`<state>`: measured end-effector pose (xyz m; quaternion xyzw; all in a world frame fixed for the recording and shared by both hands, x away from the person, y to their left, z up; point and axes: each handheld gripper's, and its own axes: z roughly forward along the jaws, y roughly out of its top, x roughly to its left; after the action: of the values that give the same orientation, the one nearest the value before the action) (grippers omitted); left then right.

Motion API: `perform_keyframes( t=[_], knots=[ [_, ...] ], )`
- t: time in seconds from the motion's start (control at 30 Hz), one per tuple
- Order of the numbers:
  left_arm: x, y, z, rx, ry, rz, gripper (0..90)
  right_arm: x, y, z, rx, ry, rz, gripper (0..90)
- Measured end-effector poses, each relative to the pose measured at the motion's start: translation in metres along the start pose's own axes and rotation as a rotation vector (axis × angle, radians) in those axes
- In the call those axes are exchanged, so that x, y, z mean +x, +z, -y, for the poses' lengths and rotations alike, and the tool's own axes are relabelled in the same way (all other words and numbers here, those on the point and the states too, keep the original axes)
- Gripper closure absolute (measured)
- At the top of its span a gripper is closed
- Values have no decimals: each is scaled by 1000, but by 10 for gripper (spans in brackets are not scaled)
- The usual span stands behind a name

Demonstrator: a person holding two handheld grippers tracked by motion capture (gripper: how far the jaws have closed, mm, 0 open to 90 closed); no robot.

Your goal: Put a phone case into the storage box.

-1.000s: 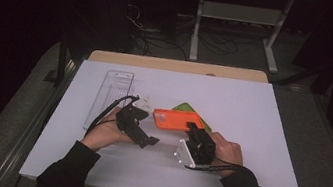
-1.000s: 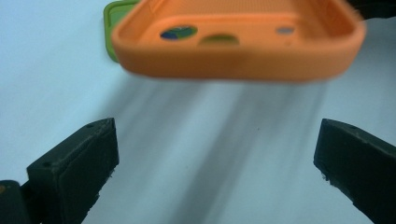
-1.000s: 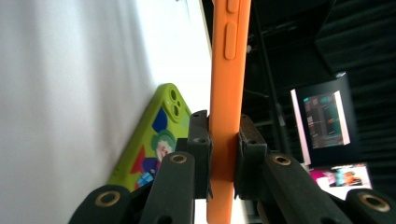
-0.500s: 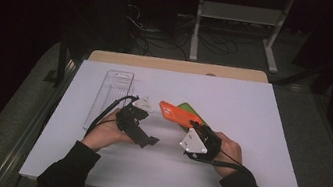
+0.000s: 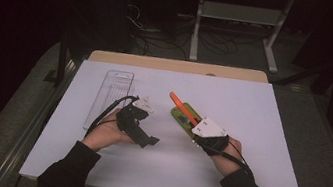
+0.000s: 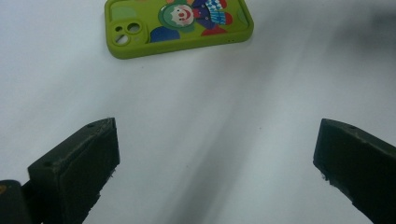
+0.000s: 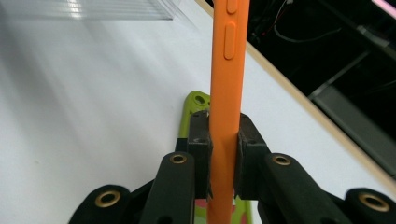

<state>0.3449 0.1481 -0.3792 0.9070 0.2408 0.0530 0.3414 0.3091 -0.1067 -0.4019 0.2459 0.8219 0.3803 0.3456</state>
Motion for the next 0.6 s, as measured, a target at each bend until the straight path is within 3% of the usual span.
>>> perform_keyframes(
  t=[0.07,0.23,0.27,0.37,0.47,0.5,0.57,0.6],
  knots=[
    [0,0,0,0,1,0,0,-5,0,1,-3,34,-24,781],
    [0,0,0,-4,-2,-4,0,-12,0,2,-6,182,-89,781],
    [2,-2,0,21,23,-8,0,-14,0,3,-7,217,-106,781],
    [2,-2,0,17,14,-9,0,-21,1,6,-6,280,-141,781],
    [2,-3,-1,16,14,-12,0,-23,1,7,-9,374,-184,782],
    [3,-3,-1,11,14,-8,0,-24,1,8,-11,395,-195,781],
    [1,-2,0,-28,-33,-3,0,-26,1,9,-16,420,-205,782],
    [4,-3,-1,-16,-7,-8,0,-25,1,9,-15,428,-206,782]
  ],
)
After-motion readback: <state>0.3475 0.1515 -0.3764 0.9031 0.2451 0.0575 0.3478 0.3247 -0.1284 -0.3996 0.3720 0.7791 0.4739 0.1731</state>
